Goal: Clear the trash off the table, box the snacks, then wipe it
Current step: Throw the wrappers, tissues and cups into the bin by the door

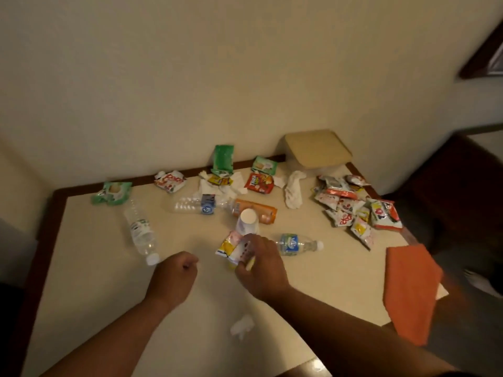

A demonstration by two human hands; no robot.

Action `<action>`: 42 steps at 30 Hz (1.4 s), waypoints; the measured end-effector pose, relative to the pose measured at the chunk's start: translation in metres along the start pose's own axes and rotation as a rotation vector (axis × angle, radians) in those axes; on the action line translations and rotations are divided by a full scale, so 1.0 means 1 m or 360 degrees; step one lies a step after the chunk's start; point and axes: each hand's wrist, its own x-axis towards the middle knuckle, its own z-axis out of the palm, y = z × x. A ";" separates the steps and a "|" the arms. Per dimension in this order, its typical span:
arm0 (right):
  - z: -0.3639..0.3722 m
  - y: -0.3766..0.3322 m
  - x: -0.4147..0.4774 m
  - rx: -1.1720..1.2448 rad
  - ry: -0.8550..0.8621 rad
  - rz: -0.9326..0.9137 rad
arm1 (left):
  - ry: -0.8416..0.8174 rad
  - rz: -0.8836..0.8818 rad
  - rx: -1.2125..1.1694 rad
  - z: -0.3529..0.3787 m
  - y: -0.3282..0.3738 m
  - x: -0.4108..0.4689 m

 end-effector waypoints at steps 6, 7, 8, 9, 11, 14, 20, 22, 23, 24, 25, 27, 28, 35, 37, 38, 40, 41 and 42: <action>-0.098 0.111 0.056 -0.0126 0.0299 0.0462 | -0.0426 0.0352 0.0544 0.088 0.083 0.025; -0.109 0.126 0.064 -0.0135 0.0336 0.0550 | -0.0454 0.0359 0.0700 0.098 0.089 0.025; -0.121 0.143 0.070 -0.0133 0.0378 0.0635 | -0.0450 0.0350 0.0820 0.110 0.095 0.025; -0.132 0.159 0.076 -0.0125 0.0413 0.0717 | -0.0427 0.0307 0.0884 0.120 0.099 0.026; -0.150 0.187 0.088 -0.0149 0.0433 0.0865 | -0.0367 0.0163 0.0892 0.134 0.104 0.027; -0.169 0.224 0.107 -0.0147 0.0434 0.0959 | -0.0387 0.0063 0.0971 0.149 0.104 0.031; -0.162 0.228 0.109 -0.0586 0.0262 0.0769 | -0.0444 0.0153 0.0992 0.158 0.084 0.039; -0.142 0.206 0.095 -0.0512 0.0286 0.0409 | -0.0464 0.0200 0.1002 0.157 0.080 0.042; -0.129 0.193 0.086 -0.0446 0.0220 0.0254 | -0.0465 0.0218 0.1020 0.154 0.078 0.042; -0.119 0.181 0.078 -0.0375 0.0098 0.0138 | -0.0462 0.0244 0.1043 0.153 0.077 0.041; -0.108 0.167 0.071 -0.0335 -0.0076 0.0065 | -0.0451 0.0276 0.1060 0.150 0.074 0.042; -0.090 0.149 0.063 -0.0430 -0.0427 0.0002 | -0.0456 0.0321 0.1083 0.146 0.067 0.042; -0.081 0.142 0.062 -0.0524 -0.0565 0.0012 | -0.0462 0.0332 0.1088 0.142 0.063 0.042; -0.057 0.128 0.055 -0.0737 -0.0645 0.0236 | -0.0336 0.0396 0.0702 0.101 0.052 0.029; -0.055 0.129 0.048 -0.0734 -0.0629 0.0249 | -0.0406 0.0427 0.0505 0.089 0.048 0.017; -0.054 0.128 0.045 -0.0727 -0.0619 0.0251 | -0.0510 0.0452 0.0400 0.084 0.047 0.009; -0.053 0.125 0.038 -0.0712 -0.0600 0.0245 | -0.0835 0.0513 0.0299 0.081 0.043 -0.006; -0.053 0.123 0.033 -0.0699 -0.0594 0.0252 | -0.0989 0.0559 0.0338 0.082 0.040 -0.014; -0.053 0.121 0.031 -0.0688 -0.0583 0.0256 | -0.1101 0.0595 0.0438 0.085 0.037 -0.020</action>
